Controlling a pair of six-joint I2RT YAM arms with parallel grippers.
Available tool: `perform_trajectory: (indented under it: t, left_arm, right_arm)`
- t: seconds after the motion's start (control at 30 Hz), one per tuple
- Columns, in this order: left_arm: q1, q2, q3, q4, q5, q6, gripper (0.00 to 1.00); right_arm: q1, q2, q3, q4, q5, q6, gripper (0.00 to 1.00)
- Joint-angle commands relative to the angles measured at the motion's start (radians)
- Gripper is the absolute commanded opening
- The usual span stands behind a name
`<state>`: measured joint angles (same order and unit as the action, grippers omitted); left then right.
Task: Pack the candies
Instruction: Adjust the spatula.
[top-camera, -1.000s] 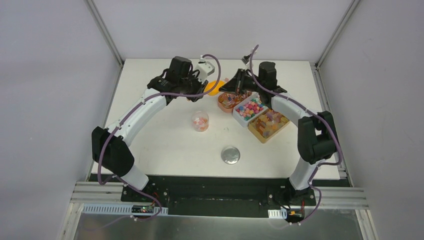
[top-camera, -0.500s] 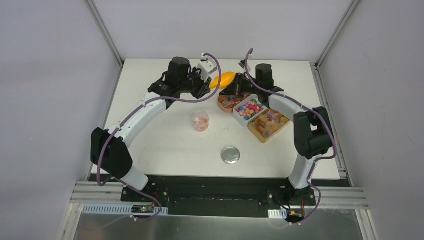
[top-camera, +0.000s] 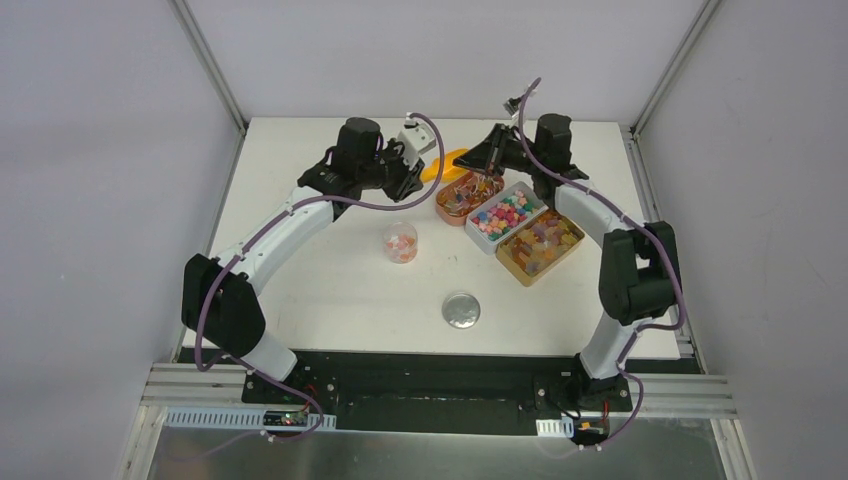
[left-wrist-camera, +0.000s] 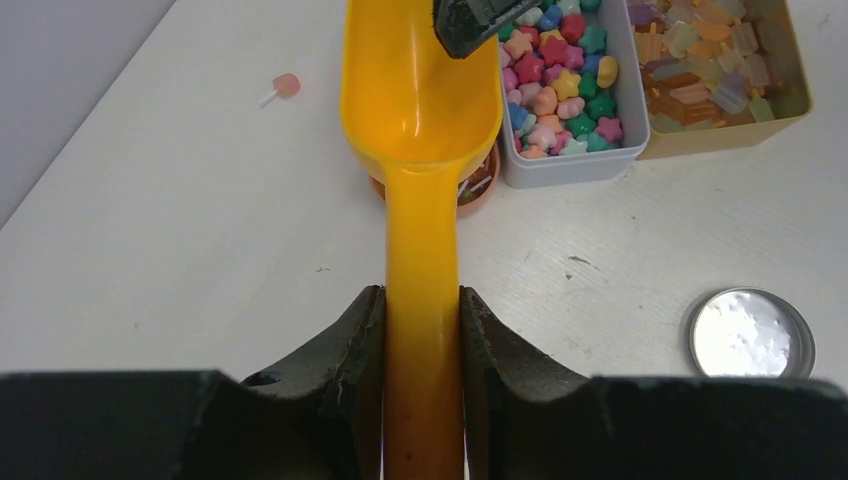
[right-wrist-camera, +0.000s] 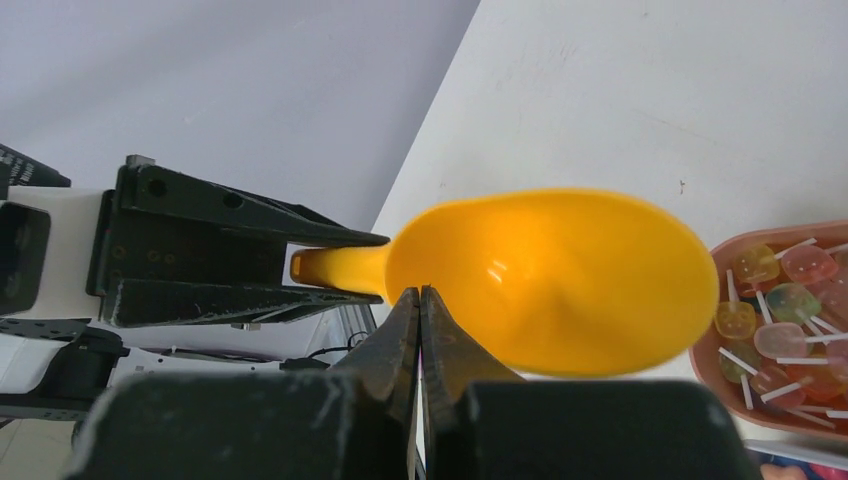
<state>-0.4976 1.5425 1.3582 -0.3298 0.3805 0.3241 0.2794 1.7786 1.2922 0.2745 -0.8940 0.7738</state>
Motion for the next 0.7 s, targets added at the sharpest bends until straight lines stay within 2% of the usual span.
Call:
perform_trajectory:
  t: [0.0,0.3,0.5,0.67]
  left_arm:
    - [-0.006,-0.019,0.026,0.040,0.068,-0.017,0.00]
    - [-0.006,0.035,0.080,0.129,0.102,-0.076,0.00]
    - [-0.006,0.070,0.102,0.138,0.080,-0.056,0.00]
    - [-0.006,0.106,0.108,0.138,0.026,-0.007,0.00]
  right_arm:
    - [0.004,0.023,0.025,0.100,0.002,0.051,0.00]
    - [0.001,0.057,-0.050,0.026,0.082,-0.055,0.00]
    - [-0.011,0.068,-0.039,0.030,0.097,-0.066,0.00]
    - [-0.067,0.058,0.016,-0.006,0.148,-0.067,0.02]
